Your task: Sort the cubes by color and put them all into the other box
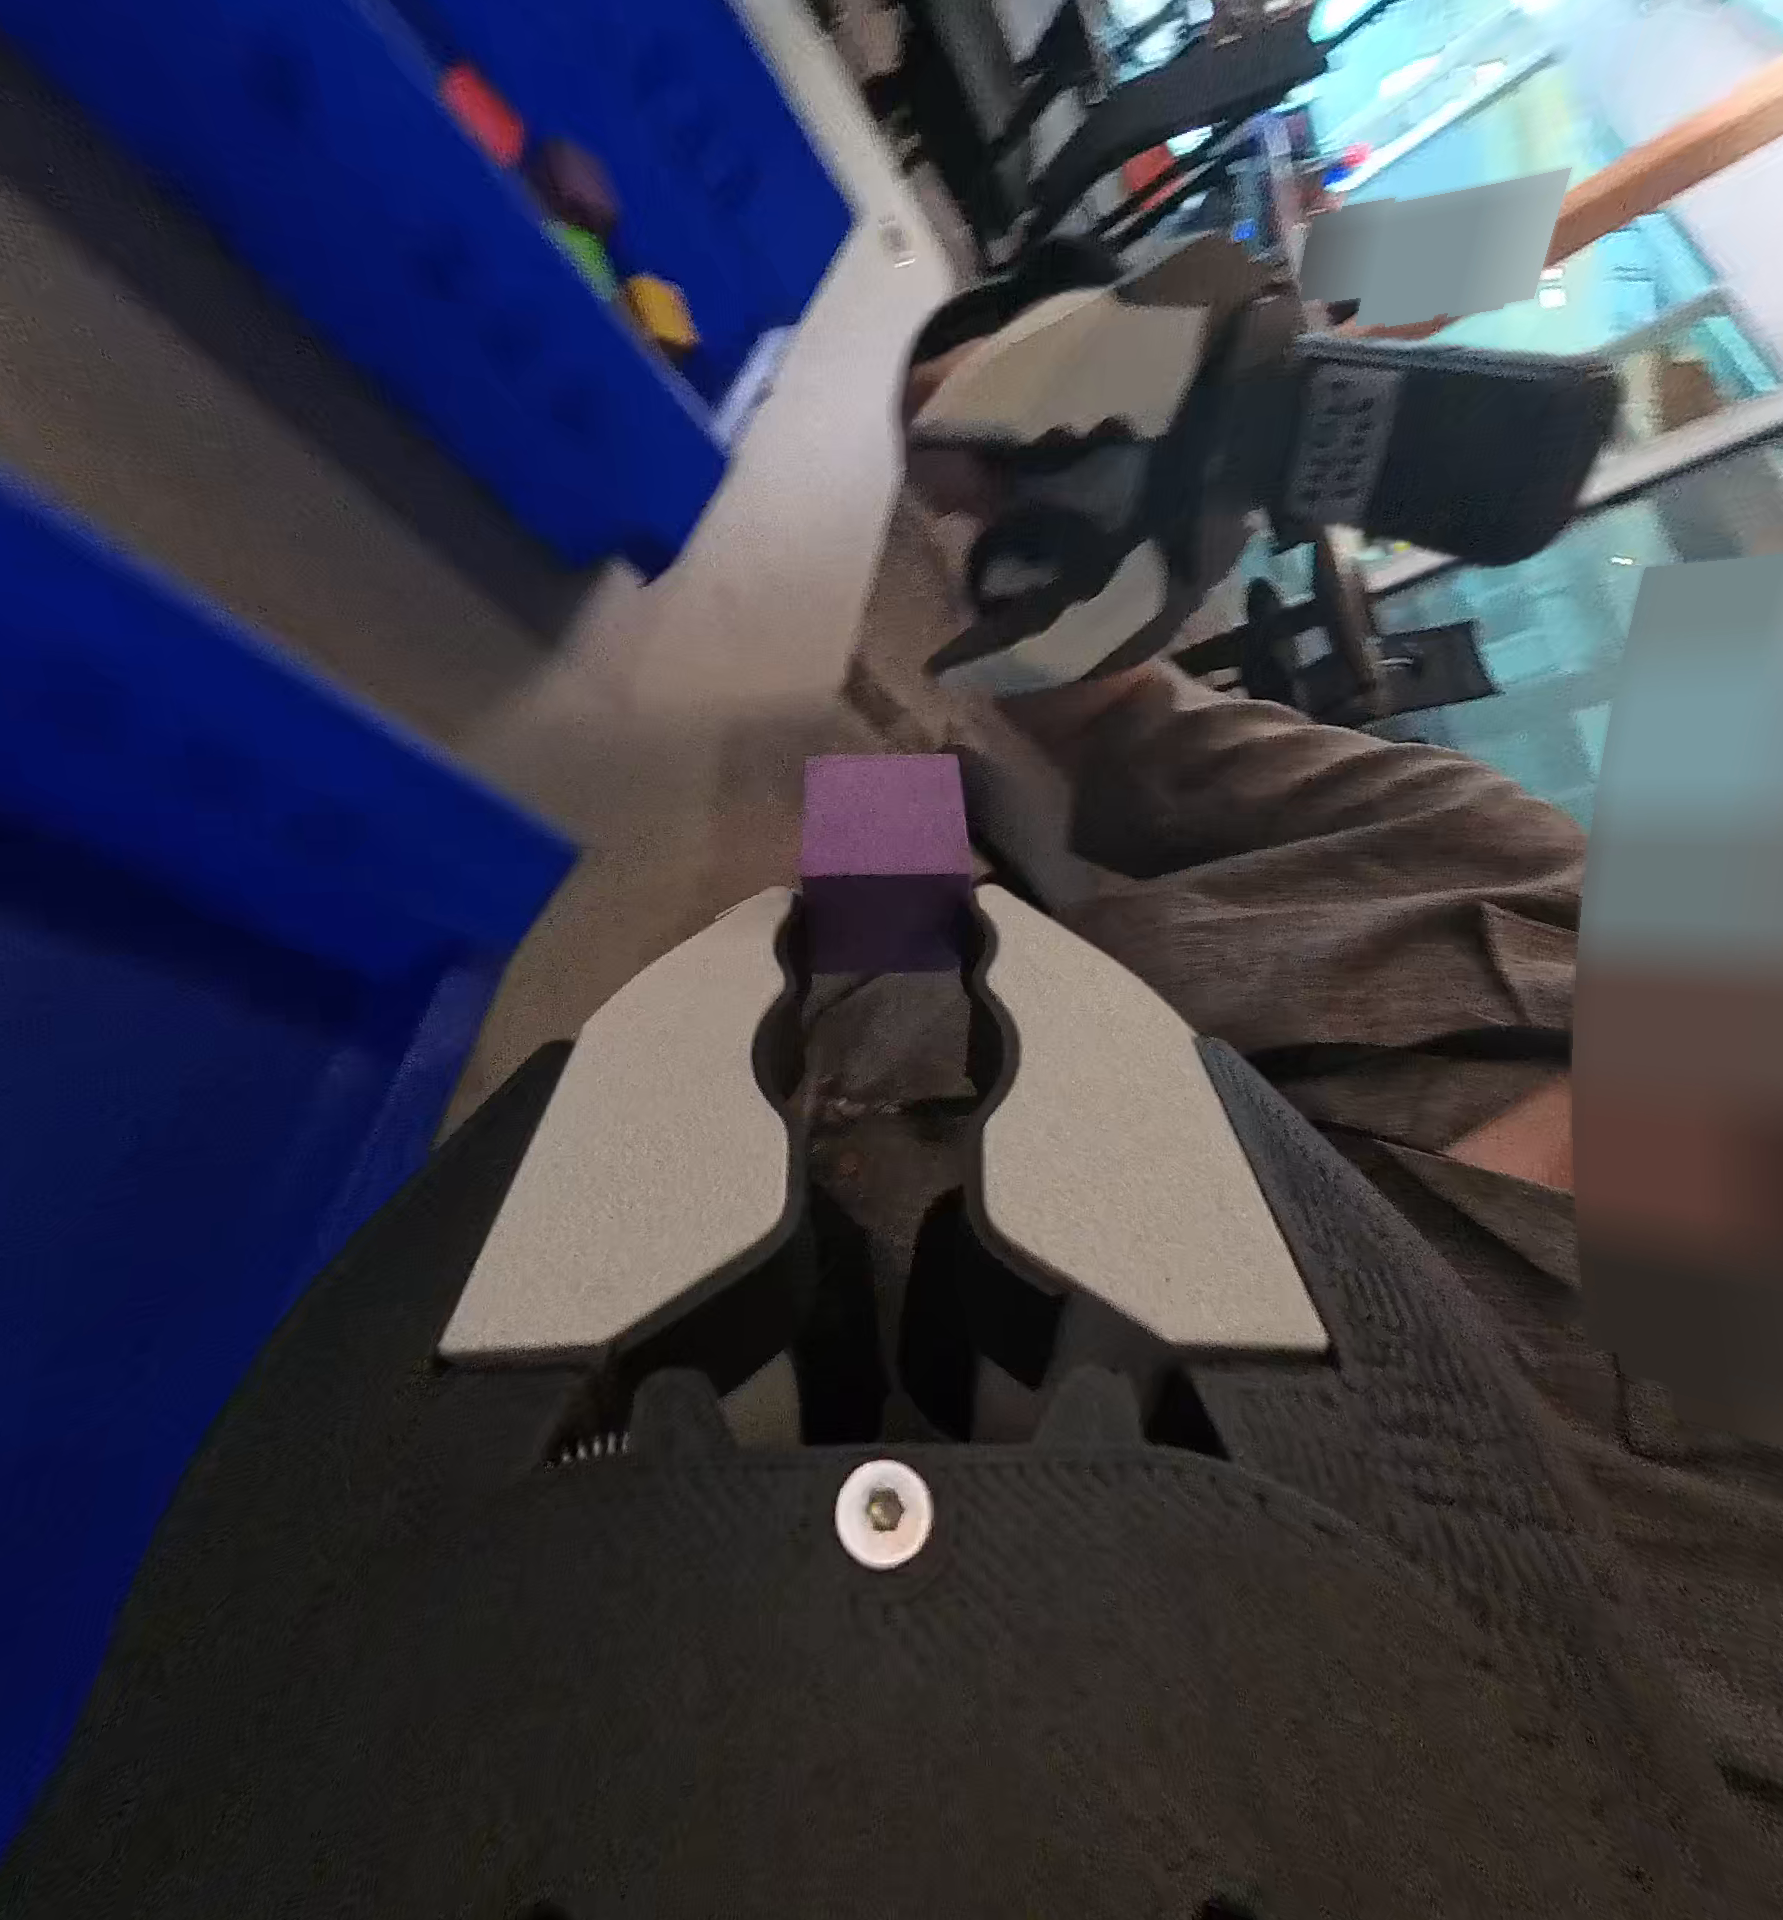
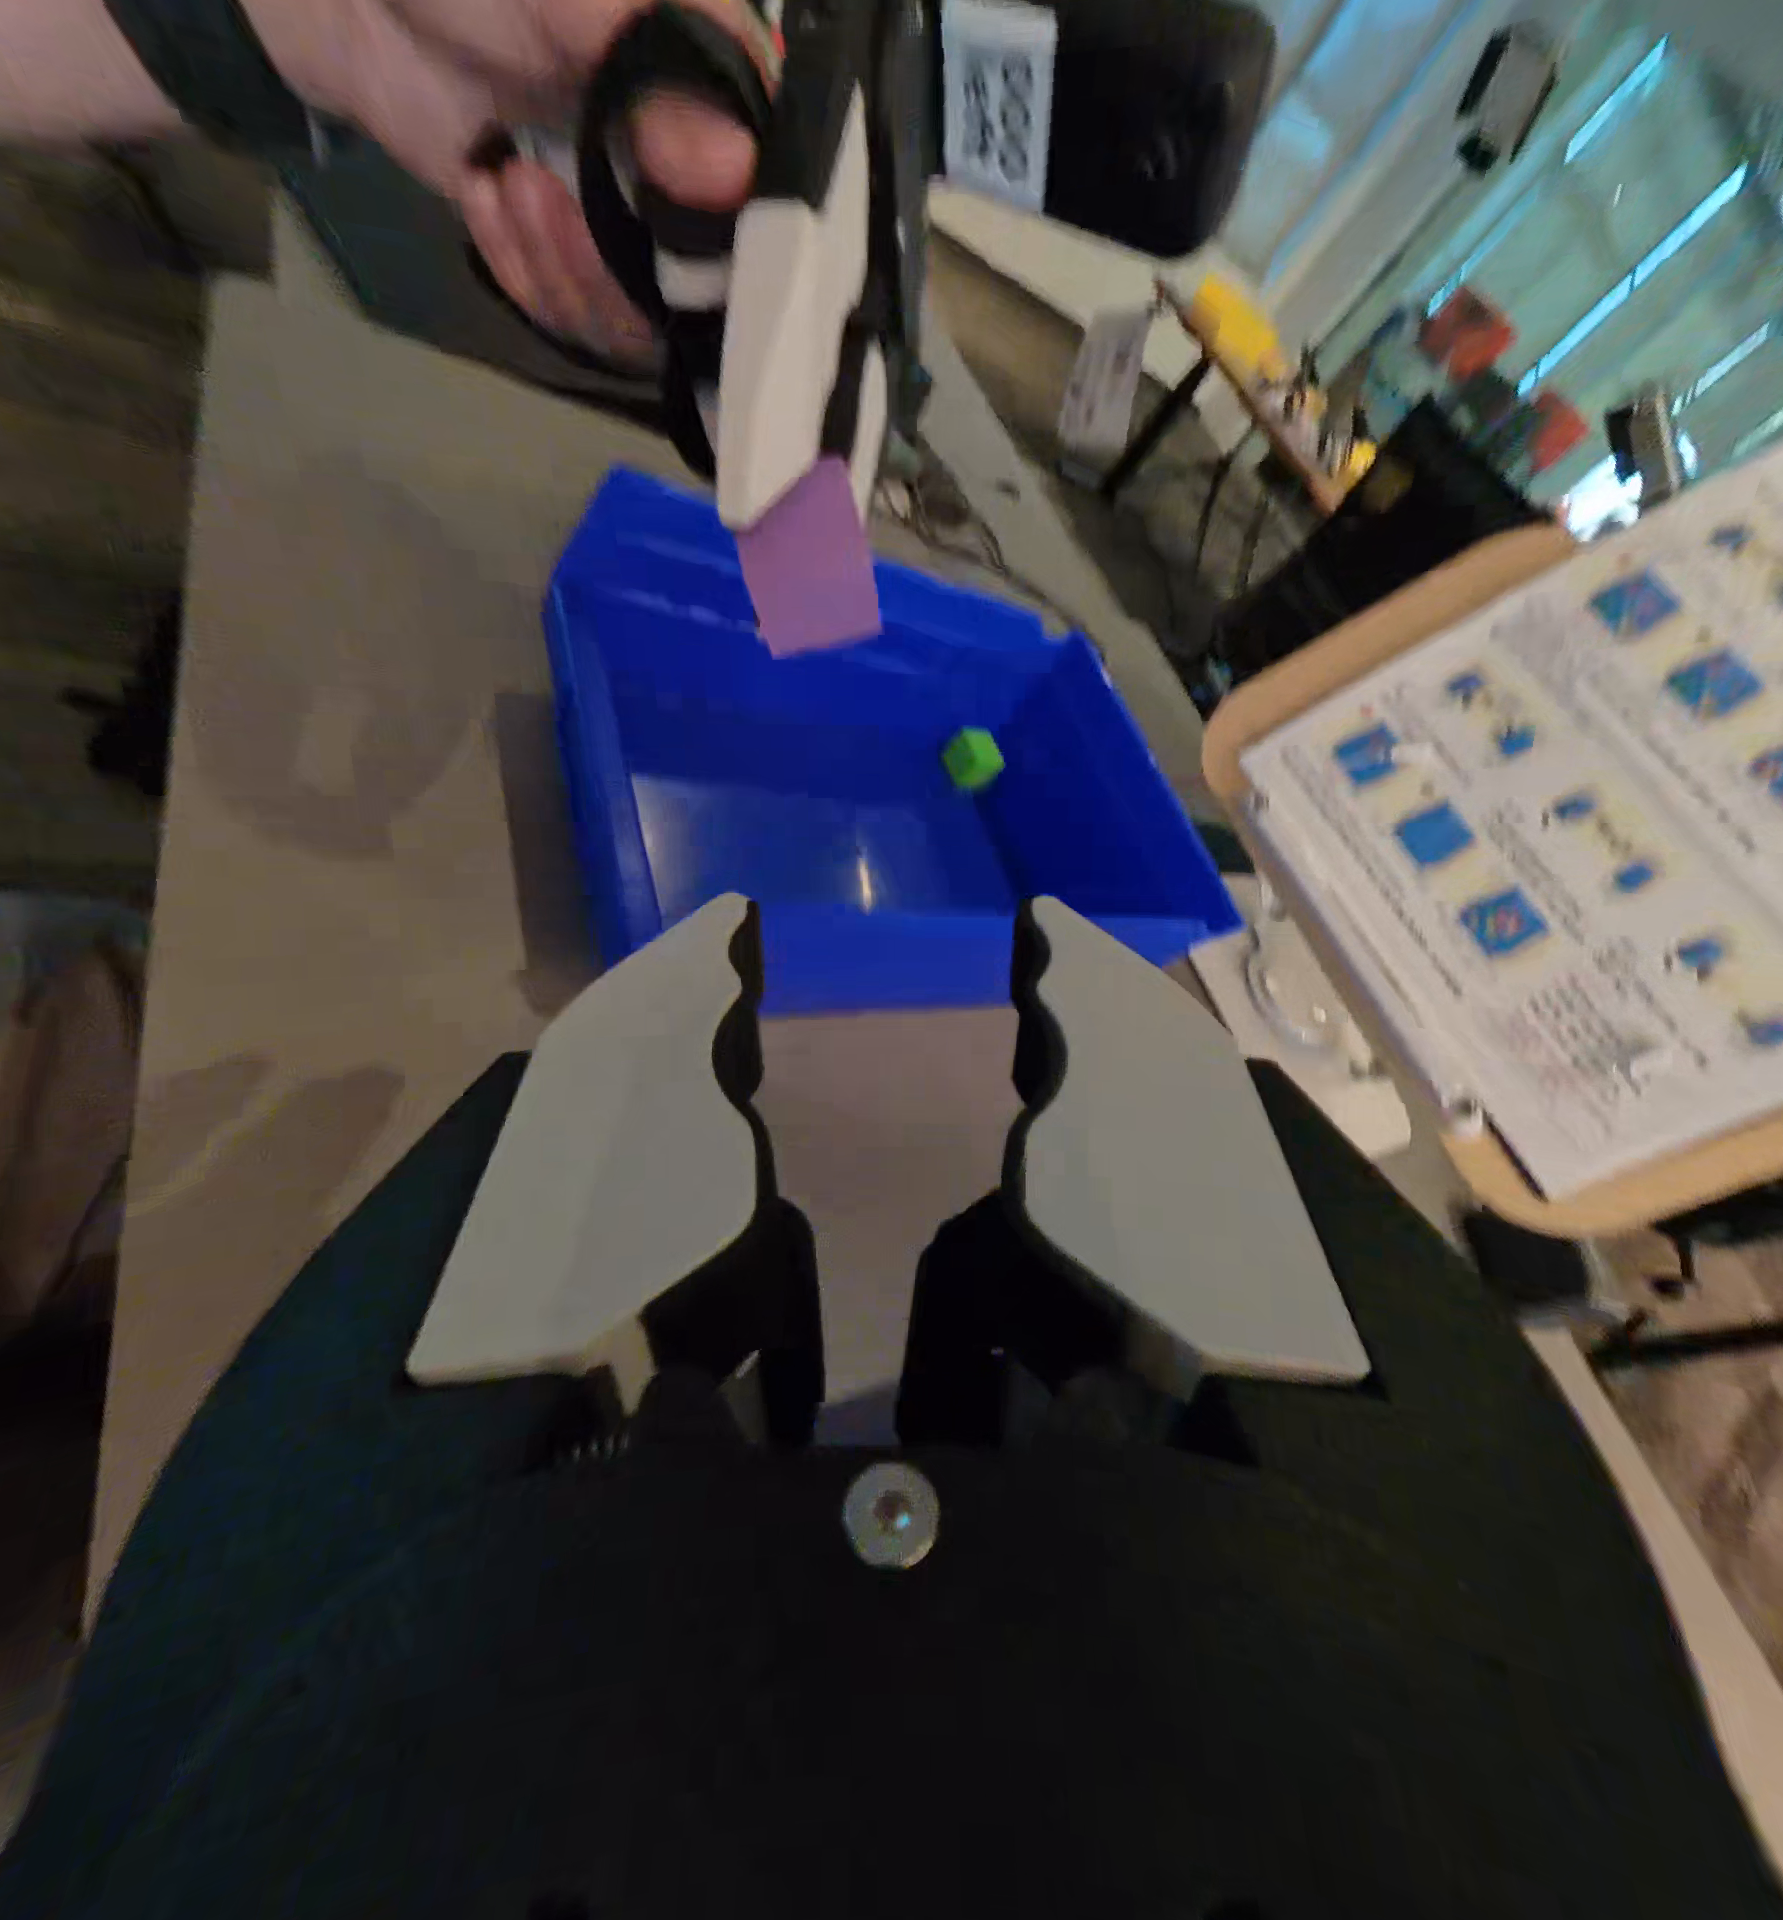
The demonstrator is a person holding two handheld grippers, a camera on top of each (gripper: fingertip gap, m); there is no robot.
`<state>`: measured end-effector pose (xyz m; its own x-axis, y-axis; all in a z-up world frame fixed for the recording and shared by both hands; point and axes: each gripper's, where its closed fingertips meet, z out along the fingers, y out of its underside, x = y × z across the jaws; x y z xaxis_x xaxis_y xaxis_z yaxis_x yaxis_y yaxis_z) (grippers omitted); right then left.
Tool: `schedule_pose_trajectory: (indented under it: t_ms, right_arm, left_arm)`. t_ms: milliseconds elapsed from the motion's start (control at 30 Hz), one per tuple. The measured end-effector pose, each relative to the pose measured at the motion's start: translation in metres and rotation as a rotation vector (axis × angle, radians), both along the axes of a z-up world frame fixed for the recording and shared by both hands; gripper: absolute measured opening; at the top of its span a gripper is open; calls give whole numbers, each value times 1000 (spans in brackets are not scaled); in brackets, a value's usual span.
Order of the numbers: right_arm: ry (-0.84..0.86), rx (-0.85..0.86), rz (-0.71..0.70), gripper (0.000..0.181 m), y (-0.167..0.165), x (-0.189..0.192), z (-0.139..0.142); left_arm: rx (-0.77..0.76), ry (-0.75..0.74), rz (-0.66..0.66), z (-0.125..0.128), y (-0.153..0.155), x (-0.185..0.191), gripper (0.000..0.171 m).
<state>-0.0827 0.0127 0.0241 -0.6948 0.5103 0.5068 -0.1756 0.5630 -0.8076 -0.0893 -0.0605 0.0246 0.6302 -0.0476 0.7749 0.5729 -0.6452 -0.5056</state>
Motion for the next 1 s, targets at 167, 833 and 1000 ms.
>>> schedule_pose_trajectory:
  t_ms: [167,833,1000]
  right_arm:
    - [52,-4,108,46,-38,9,24]
    - [75,61,185,30,-61,19,29]
    - [71,57,161,30,-49,15,29]
  left_arm:
    - [132,-31,-95,29,9,34,28]
    - [125,2,-133,26,27,49,28]
    - [168,108,-42,32,31,33,46]
